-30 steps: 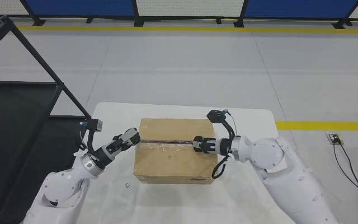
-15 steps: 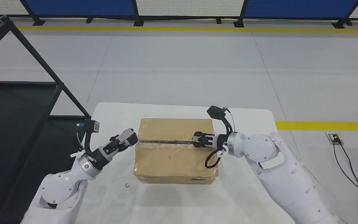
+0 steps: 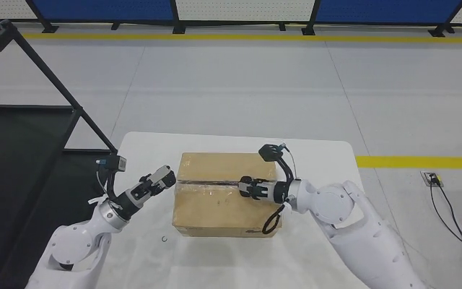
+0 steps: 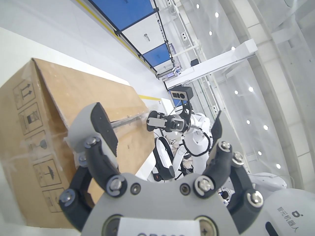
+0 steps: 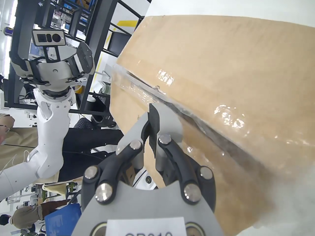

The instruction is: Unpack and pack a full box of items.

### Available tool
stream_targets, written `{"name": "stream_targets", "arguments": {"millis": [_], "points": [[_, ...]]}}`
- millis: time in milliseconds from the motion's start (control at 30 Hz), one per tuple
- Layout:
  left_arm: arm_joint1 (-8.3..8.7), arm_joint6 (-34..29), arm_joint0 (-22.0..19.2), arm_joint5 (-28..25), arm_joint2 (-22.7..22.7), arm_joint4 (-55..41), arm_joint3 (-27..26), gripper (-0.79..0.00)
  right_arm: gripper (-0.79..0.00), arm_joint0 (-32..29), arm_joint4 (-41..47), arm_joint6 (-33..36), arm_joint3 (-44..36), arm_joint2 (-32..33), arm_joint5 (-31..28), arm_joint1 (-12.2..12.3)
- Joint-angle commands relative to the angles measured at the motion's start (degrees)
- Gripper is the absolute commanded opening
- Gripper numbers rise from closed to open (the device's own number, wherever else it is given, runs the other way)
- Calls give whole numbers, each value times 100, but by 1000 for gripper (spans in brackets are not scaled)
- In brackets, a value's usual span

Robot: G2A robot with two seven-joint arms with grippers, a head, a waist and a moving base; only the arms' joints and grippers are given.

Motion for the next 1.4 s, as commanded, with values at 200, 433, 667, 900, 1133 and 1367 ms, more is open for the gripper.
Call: {"name": "stream_targets", "arguments": {"millis": [200,433,667,900,1133,1367], "points": [[14,-6,54,-31,-69,-31,-7,0,-785,339,206,-217,565,-207,209,-134],[27,-7,94,-68,-145,-90,11,0,-785,632,451,-207,988,-442,485,-271],[39,30,188,-142,-260,-193,26,0,-785,926,638,-299,1351,-726,465,-437],[53,32,269,-196,-372,-297,42,0,-785,1102,618,-360,1493,-1015,398,-582],[61,36,333,-246,-431,-363,55,0,-785,1267,643,-476,1712,-1273,389,-746],[69,12,405,-314,-489,-446,93,0,-785,1418,693,-637,1917,-1498,319,-924]]}}
